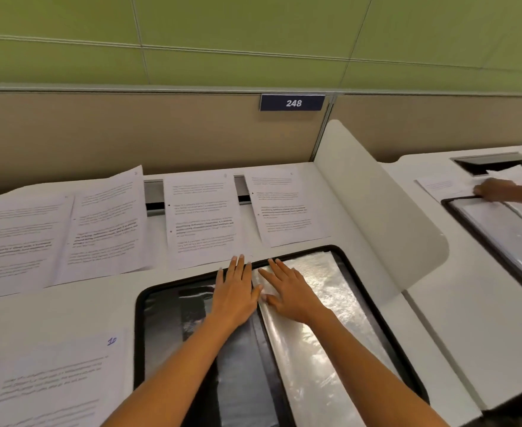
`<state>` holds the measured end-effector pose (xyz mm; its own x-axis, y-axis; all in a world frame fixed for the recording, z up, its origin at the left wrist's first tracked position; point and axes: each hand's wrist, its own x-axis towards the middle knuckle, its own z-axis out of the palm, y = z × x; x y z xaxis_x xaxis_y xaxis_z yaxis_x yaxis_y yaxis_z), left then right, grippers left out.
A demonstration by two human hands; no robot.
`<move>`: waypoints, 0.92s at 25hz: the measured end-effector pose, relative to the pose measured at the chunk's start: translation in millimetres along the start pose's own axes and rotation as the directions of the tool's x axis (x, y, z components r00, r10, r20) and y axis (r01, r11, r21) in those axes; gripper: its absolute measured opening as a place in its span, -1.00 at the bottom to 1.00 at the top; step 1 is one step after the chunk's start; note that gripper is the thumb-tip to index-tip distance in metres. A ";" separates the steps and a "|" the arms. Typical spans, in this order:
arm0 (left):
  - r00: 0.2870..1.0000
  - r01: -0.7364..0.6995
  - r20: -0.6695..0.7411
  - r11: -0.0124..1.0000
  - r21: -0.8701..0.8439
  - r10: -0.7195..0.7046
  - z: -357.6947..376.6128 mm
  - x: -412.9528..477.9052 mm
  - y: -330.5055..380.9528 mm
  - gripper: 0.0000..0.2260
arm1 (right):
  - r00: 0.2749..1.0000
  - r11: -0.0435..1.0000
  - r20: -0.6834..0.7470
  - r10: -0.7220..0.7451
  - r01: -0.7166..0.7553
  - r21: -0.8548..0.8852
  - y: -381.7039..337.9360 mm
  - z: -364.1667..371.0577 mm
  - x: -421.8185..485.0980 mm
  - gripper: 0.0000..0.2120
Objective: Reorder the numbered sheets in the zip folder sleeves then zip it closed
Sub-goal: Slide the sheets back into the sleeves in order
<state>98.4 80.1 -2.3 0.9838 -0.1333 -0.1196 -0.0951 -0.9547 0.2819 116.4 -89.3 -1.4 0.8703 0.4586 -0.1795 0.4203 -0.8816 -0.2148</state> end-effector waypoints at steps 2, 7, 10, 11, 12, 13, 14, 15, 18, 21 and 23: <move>1.000 0.009 0.005 1.000 0.013 -0.009 5.7 13.4 14.7 -0.42 | 1.000 1.000 0.011 0.010 -0.010 -0.011 24.8 -3.1 0.2 -0.33; 0.999 0.042 0.007 0.999 0.020 -0.043 16.7 44.0 34.5 -0.41 | 1.000 1.000 0.021 0.017 -0.017 -0.006 74.3 -12.0 10.7 -0.40; 0.998 0.063 -0.012 0.998 0.010 -0.063 20.6 61.7 40.8 -0.40 | 1.000 1.000 0.014 0.013 -0.013 0.005 99.0 -17.8 21.8 -0.39; 0.997 0.074 -0.025 0.997 -0.010 -0.074 21.7 68.3 42.1 -0.42 | 1.000 1.000 0.016 0.008 -0.008 0.009 107.4 -19.7 26.1 -0.39; 0.996 0.082 -0.043 0.996 -0.043 -0.084 21.6 74.3 42.9 -0.43 | 1.000 1.000 0.015 0.002 -0.002 0.018 115.3 -21.7 30.1 -0.39; 0.994 0.086 -0.063 0.993 -0.076 -0.091 20.8 80.8 43.4 -0.45 | 1.000 0.999 0.002 -0.004 0.004 0.035 122.8 -24.5 34.9 -0.39; 0.992 0.089 -0.078 0.991 -0.101 -0.097 18.9 87.8 44.2 -0.46 | 1.000 0.998 -0.025 -0.005 0.006 0.065 130.7 -27.2 40.4 -0.39; 0.991 0.095 -0.087 0.989 -0.118 -0.105 17.0 94.7 44.8 -0.47 | 0.998 0.994 -0.062 0.007 0.000 0.109 137.2 -30.8 46.0 -0.40; 0.983 0.141 -0.092 0.971 -0.194 -0.161 9.7 117.1 46.4 -0.47 | 0.975 0.963 -0.167 0.146 -0.102 0.248 156.6 -40.5 68.3 -0.43; 0.971 0.192 -0.082 0.936 -0.296 -0.225 2.4 137.7 49.5 -0.48 | 0.927 0.887 -0.169 0.336 -0.251 0.387 174.2 -49.2 91.3 -0.44; 0.955 0.239 -0.081 0.899 -0.367 -0.287 -3.2 148.3 52.6 -0.49 | 0.904 0.836 -0.126 0.409 -0.316 0.448 182.4 -55.0 104.5 -0.40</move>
<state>239.8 11.0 -2.2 0.9787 0.1679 -0.1180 0.2052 -0.7923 0.5746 298.2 -208.3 -6.5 0.9908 0.0398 -0.1293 -0.0387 -0.8324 -0.5529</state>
